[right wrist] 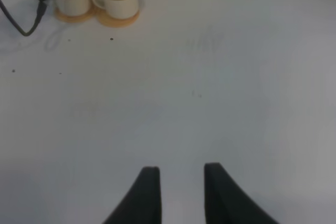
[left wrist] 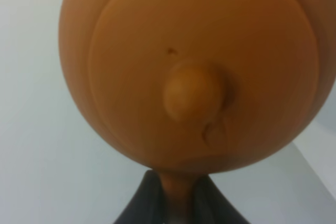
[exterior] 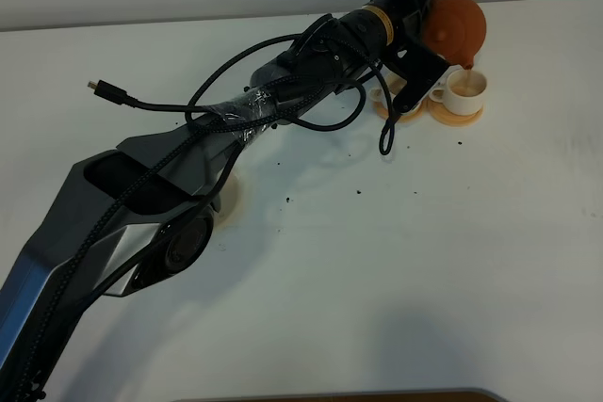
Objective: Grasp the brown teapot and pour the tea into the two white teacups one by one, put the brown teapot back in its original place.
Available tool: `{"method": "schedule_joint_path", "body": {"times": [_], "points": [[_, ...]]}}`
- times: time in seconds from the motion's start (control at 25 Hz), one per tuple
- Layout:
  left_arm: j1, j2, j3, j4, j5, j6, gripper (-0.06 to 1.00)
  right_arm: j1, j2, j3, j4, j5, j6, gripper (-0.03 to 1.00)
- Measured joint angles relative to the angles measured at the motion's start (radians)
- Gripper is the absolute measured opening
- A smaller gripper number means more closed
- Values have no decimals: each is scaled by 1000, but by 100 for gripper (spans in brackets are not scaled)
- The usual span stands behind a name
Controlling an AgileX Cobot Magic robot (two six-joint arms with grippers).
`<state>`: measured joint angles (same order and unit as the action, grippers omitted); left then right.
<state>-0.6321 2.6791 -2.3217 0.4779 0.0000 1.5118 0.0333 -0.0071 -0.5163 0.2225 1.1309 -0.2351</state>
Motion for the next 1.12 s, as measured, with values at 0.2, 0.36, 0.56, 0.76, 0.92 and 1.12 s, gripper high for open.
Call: {"method": "schedule_joint_path", "body": {"times": [0.2, 0.36, 0.56, 0.76, 0.92, 1.12], "points": [[0, 1, 0, 15, -14, 0, 14, 0, 0, 0, 0, 0, 0, 24], [0, 11, 0, 30, -46, 0, 14, 0, 0, 0, 0, 0, 0, 24], [0, 21, 3, 33, -52, 0, 14, 0, 0, 0, 0, 0, 0, 24], [0, 21, 4, 34, -62, 0, 14, 0, 0, 0, 0, 0, 0, 24], [0, 21, 4, 38, -62, 0, 14, 0, 0, 0, 0, 0, 0, 24], [0, 21, 5, 40, -63, 0, 14, 0, 0, 0, 0, 0, 0, 24]]}}
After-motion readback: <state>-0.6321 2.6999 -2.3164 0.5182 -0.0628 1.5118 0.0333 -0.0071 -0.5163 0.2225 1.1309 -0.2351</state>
